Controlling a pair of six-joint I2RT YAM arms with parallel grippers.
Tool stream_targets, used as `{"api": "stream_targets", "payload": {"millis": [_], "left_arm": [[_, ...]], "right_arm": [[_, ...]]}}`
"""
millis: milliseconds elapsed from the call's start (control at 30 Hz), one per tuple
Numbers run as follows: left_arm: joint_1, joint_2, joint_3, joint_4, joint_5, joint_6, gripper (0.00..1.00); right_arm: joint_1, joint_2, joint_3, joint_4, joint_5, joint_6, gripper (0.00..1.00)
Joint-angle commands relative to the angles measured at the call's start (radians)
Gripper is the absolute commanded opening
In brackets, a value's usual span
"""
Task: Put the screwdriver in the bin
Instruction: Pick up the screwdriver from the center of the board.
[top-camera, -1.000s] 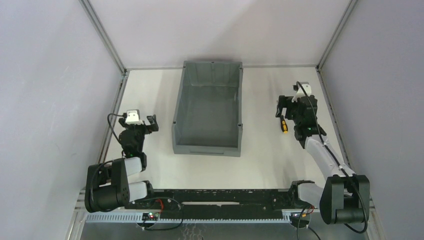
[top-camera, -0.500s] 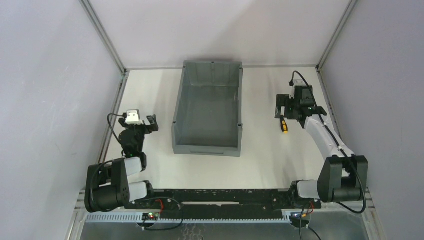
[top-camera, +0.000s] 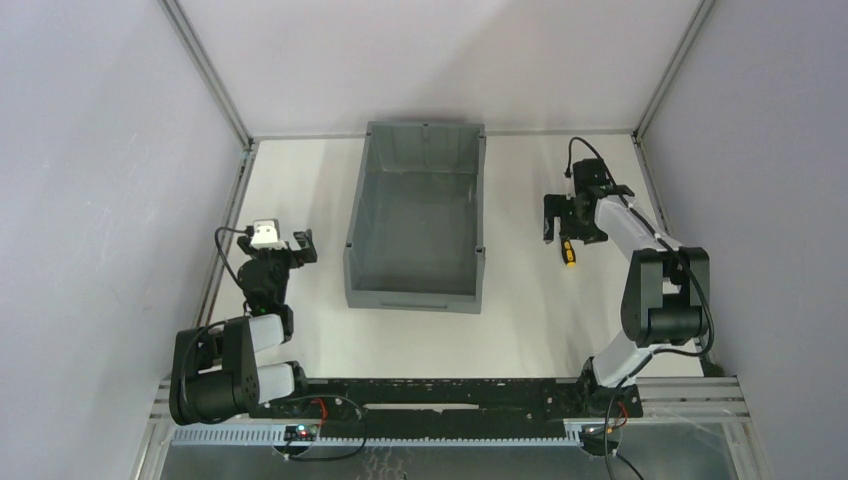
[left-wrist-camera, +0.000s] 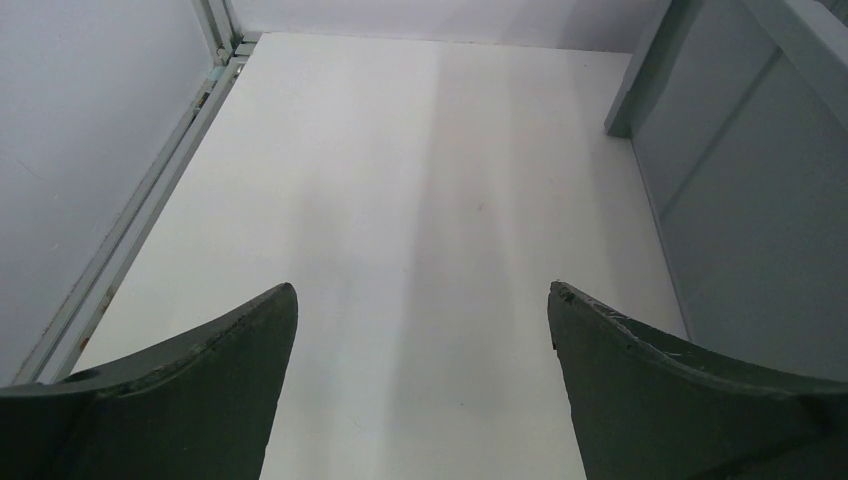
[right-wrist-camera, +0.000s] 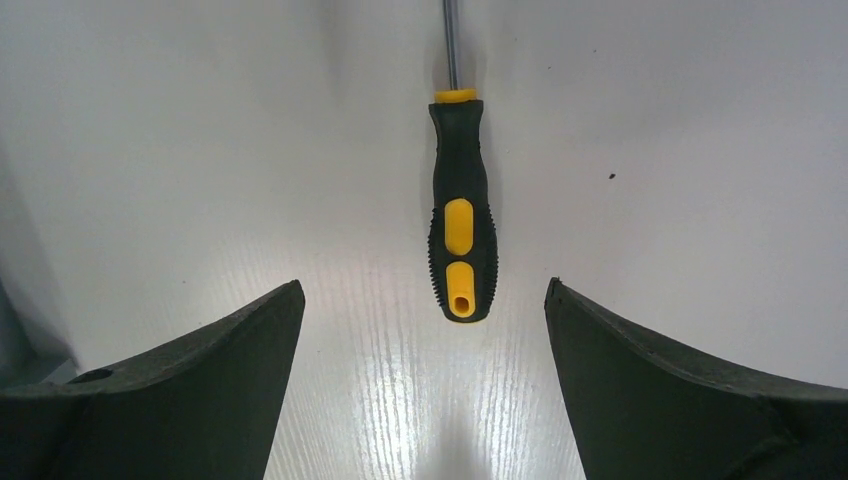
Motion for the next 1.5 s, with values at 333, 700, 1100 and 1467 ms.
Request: {"api": "stream_targets", "payload": {"millis": [333,700,1100,1467], "left_arm": [[-0.001,0.001,-0.028,0.107,0.015,-0.014,1.0],[0.0,0.001,-0.027,0.107,0.015,-0.014,1.0],[-0.002,0.001,-0.028,0.107,0.015,-0.015,1.0],[-0.001,0.001,-0.027,0.108,0.015,-0.014,1.0]], "right_arm": [[0.006,0.134,0.062,-0.062,0.028,0.02,0.92],[-0.012,0.191,0.103,-0.077,0.007,0.016,0.79],[-0.025,0.23,0.115,-0.077,-0.001,0.013,0.66],[-0.025,0.254,0.115,-0.076,0.013,0.013,0.53]]}}
